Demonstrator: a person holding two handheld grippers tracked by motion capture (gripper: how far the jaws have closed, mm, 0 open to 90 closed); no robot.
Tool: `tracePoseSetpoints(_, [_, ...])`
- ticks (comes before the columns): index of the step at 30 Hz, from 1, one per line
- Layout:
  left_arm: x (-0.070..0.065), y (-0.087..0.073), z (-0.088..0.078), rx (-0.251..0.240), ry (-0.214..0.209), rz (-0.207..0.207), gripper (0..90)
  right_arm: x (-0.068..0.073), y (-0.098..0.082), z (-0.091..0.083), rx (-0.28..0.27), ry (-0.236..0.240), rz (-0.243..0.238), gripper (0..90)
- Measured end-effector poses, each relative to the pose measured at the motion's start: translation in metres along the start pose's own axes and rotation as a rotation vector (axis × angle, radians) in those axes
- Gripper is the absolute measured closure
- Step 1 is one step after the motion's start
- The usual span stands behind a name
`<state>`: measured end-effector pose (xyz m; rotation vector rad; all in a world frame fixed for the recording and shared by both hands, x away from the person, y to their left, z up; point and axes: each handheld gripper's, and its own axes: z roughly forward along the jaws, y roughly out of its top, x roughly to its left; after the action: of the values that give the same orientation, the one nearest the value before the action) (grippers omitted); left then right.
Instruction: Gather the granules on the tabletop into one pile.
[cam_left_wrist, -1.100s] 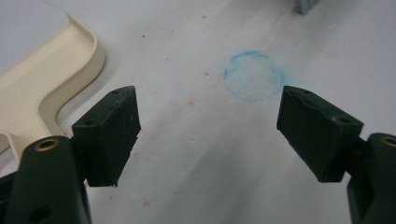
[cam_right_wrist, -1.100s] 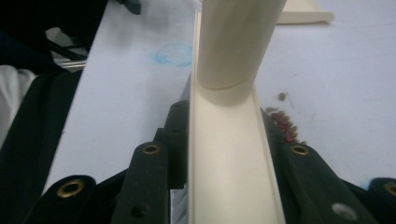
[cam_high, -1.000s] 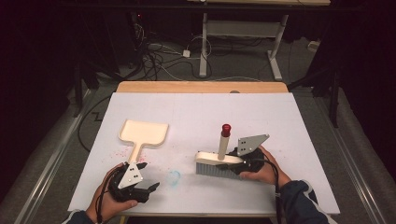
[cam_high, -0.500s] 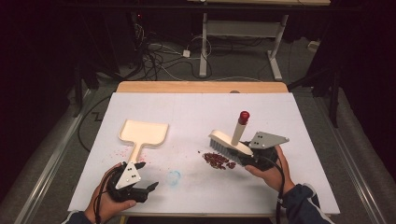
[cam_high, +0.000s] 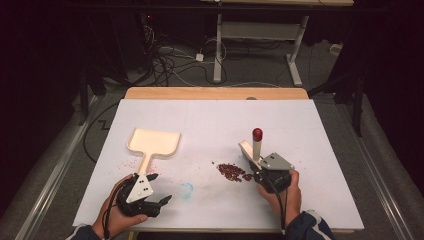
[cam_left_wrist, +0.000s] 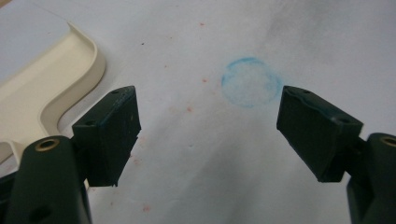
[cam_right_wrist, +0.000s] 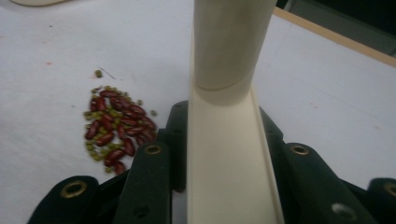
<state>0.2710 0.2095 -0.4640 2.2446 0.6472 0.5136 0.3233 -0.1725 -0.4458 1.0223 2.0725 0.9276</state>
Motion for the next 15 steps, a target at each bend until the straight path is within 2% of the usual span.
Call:
tracePoseSetpoints(2, [0.000,0.000,0.000,0.000,-0.004,0.008,20.7,0.015,0.003,0.003,0.008,-0.011,-0.017,67.3])
tracePoseSetpoints(6, [0.000,0.000,-0.001,-0.007,-0.011,0.013,21.8,0.034,0.009,0.010,-0.005,-0.024,-0.025,67.3])
tracePoseSetpoints(11, [0.000,0.000,-0.002,-0.014,-0.023,0.012,21.8,0.047,0.016,0.014,-0.023,-0.029,0.000,67.3])
tracePoseSetpoints(15, [-0.002,0.001,-0.003,-0.016,-0.028,0.021,22.3,0.054,0.019,0.015,-0.031,-0.030,-0.029,67.3])
